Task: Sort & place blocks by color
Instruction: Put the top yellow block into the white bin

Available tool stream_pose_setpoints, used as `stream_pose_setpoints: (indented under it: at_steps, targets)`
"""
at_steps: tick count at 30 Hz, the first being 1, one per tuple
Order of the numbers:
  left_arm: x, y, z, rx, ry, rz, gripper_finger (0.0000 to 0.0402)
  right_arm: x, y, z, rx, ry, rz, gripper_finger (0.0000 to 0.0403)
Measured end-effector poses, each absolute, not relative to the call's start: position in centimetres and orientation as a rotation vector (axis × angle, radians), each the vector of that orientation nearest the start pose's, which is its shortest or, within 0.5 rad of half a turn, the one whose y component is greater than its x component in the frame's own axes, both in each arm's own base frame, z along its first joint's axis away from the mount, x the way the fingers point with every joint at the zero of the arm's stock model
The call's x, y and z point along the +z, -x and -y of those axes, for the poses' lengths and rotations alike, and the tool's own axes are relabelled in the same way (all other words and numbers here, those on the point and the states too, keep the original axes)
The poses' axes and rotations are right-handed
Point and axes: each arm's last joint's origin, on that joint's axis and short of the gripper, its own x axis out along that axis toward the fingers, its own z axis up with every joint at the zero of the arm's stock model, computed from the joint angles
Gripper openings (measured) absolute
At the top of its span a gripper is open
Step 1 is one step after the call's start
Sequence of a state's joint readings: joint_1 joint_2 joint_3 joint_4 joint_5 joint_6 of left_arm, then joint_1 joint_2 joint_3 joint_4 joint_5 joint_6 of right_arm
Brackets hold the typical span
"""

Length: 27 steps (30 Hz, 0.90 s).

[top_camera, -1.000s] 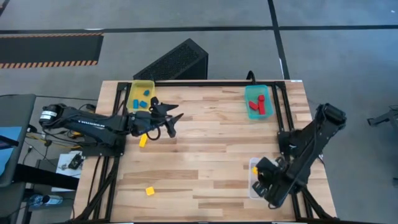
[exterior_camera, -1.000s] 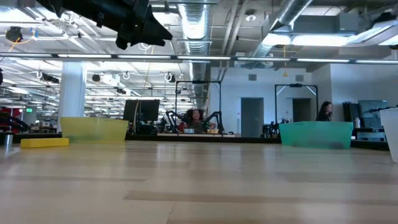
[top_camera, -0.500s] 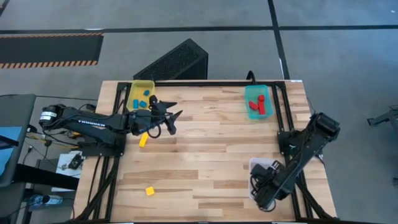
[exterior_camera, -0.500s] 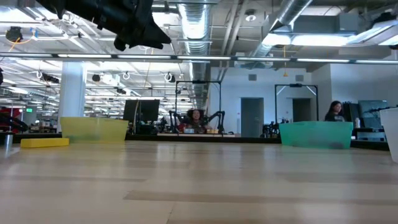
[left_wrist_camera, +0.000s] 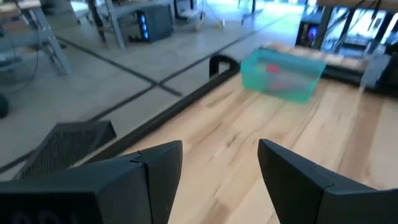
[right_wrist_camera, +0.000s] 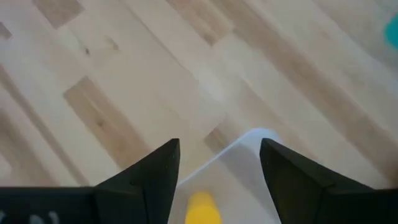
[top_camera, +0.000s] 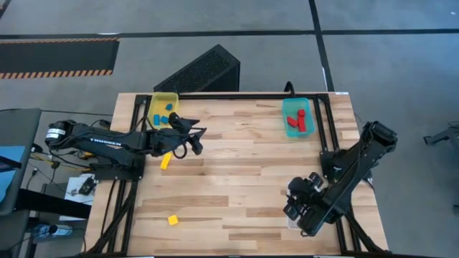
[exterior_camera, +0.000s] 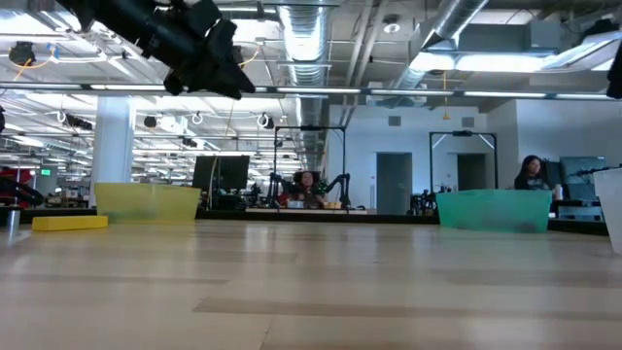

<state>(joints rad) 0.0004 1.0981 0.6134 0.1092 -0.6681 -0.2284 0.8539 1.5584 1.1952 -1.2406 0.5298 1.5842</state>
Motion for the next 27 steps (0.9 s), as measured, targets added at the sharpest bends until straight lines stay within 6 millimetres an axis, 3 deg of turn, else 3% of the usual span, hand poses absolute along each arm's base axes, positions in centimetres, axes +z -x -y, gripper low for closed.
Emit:
stream_pose_setpoints:
  at_steps: [8, 16, 23, 27]
  targets:
    - [22.4, -21.8, -1.4, 0.718, 0.086, -0.495, 0.0201, 24.5, -20.3, -17.3, -0.678, -0.224, -0.916, 0.0226]
    - [20.9, -20.2, -0.2, 0.825, 0.129, -0.611, 0.0201, 22.4, -25.0, -13.9, -0.564, -0.121, -0.885, 0.0215]
    - [19.7, -18.0, 2.4, 0.851, 0.178, -0.709, 0.0201, 22.2, -30.4, -10.5, -0.394, -0.054, -0.599, 0.0217]
    - [19.2, -15.9, 3.6, 0.917, 0.219, -0.740, 0.0201, 21.9, -32.8, -8.2, -0.341, -0.007, -0.526, 0.0220]
